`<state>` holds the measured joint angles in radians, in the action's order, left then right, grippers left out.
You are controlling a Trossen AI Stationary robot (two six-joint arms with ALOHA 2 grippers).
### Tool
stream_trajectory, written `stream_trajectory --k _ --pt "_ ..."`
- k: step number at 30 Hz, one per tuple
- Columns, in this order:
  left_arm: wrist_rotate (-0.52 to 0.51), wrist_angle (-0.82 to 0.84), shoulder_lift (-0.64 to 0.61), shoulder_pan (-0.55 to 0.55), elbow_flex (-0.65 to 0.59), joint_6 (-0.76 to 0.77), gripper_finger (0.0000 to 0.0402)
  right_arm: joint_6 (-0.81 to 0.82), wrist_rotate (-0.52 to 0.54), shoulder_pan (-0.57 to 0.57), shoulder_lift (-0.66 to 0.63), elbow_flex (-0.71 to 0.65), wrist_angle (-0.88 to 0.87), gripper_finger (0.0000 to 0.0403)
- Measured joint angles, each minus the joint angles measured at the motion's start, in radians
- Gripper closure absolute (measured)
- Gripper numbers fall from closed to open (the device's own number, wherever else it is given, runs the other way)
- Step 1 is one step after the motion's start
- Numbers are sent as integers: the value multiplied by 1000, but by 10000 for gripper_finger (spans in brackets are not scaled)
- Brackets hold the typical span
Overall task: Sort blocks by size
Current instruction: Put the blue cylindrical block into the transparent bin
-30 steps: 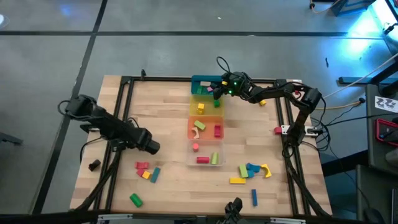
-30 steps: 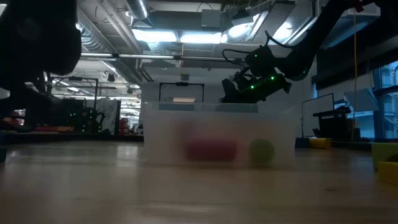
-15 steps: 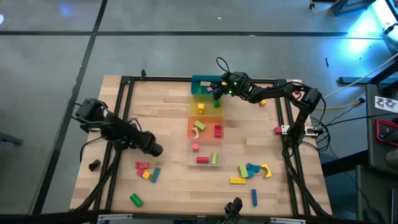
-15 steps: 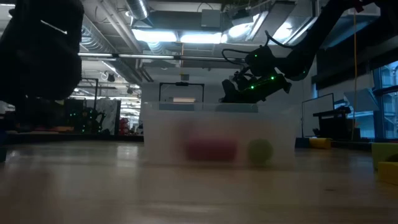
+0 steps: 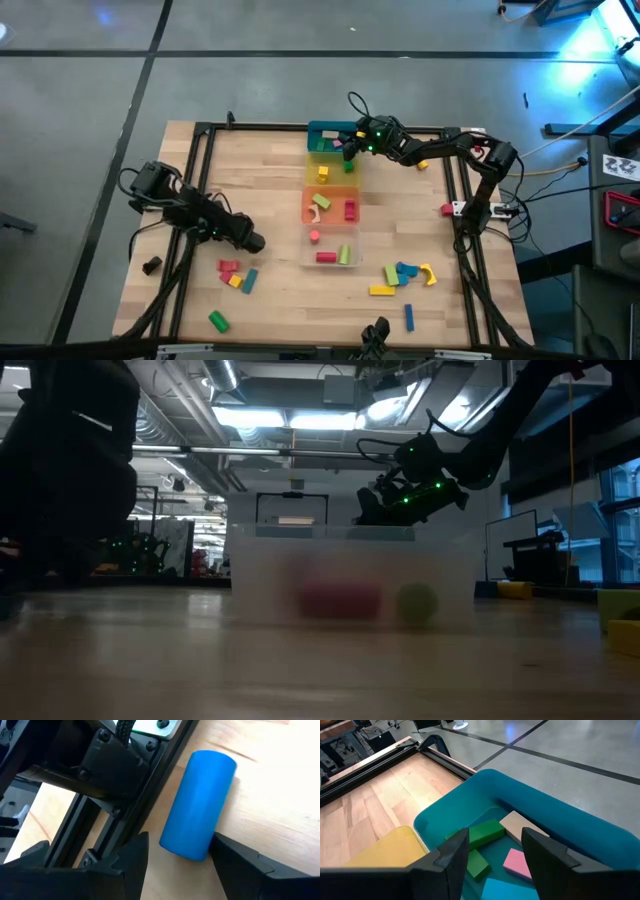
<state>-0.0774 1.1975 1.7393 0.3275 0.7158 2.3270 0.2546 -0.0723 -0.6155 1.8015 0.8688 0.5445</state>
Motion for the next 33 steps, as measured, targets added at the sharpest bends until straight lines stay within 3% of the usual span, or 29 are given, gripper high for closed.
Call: stream_trajectory --k 6,14,19,27,33 --pt "-1 -2 0 0 0 -6 215 -1 0 0 0 0 0 219" --pt "-31 -17 0 0 2 -26 291 -2 0 0 -1 0 1 219" --pt "-54 -34 -25 0 47 -79 291 -47 0 -1 -6 0 10 219" --pt "-301 -77 -169 0 154 -157 291 -79 0 0 -62 0 -3 219" --pt "-447 -132 -293 0 224 -411 290 -151 -2 0 -159 0 -100 219"
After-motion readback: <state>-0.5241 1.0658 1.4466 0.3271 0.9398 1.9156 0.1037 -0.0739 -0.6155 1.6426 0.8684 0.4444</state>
